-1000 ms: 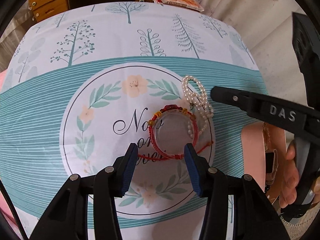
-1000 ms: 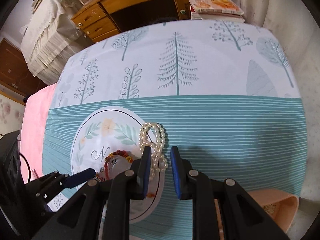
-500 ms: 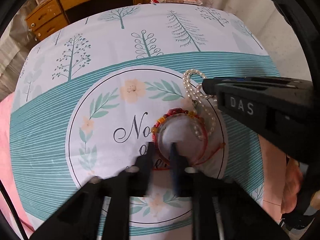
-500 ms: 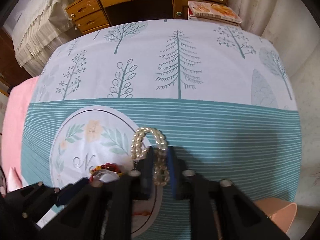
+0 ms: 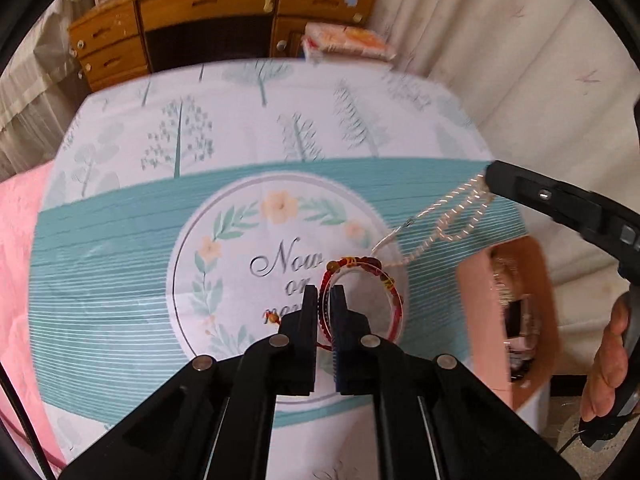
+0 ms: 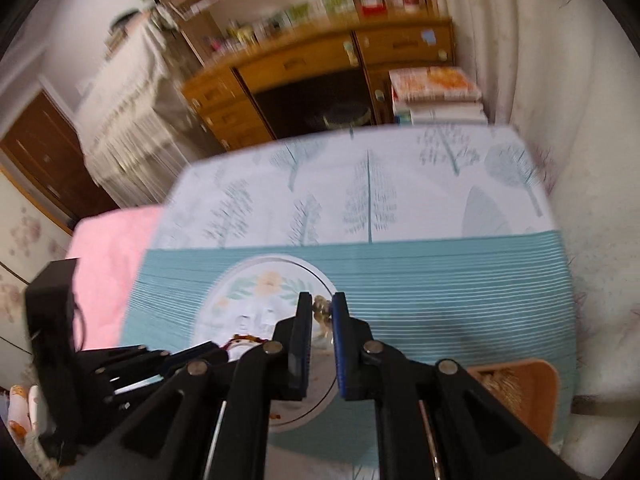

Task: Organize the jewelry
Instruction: 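Carry both bracelets into the pink tray and open both tools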

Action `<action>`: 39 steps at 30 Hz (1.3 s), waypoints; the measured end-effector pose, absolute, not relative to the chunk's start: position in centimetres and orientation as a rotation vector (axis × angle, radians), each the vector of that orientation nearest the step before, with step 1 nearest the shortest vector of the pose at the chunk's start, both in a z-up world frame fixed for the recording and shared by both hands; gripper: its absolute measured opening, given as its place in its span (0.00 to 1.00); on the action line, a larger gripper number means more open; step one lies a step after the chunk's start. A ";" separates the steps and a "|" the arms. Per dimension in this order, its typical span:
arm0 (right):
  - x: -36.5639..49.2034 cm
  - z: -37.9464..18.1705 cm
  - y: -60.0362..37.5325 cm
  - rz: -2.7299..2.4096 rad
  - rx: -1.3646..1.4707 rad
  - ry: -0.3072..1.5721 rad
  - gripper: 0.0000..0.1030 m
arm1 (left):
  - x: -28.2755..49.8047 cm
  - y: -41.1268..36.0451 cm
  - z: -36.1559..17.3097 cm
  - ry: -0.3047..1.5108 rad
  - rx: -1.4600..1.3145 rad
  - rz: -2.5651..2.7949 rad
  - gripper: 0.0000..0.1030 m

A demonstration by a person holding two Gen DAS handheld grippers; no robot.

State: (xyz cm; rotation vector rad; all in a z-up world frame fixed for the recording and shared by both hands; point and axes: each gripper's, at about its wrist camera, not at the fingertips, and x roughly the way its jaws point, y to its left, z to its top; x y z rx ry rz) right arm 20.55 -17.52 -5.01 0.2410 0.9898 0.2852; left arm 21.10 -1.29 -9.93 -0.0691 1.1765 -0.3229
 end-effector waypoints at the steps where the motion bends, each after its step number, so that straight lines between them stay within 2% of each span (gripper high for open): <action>1: 19.9 -4.1 -17.9 0.289 0.249 0.964 0.09 | 20.8 -1.4 -9.2 1.163 -0.068 -0.331 0.04; 8: 13.7 2.0 -22.0 0.273 0.297 0.769 0.09 | 17.6 -4.3 -3.9 1.054 -0.048 -0.433 0.04; 16: 9.7 1.8 -26.6 0.186 0.346 0.717 0.09 | 14.5 -10.5 -2.1 1.004 -0.010 -0.557 0.04; 27: 9.7 -2.7 -30.6 0.087 0.383 0.776 0.09 | 15.8 -17.5 -7.3 1.070 0.034 -0.566 0.04; 39: 10.3 -5.0 -31.1 0.080 0.405 0.811 0.09 | 17.7 -18.5 -11.7 1.125 0.063 -0.513 0.04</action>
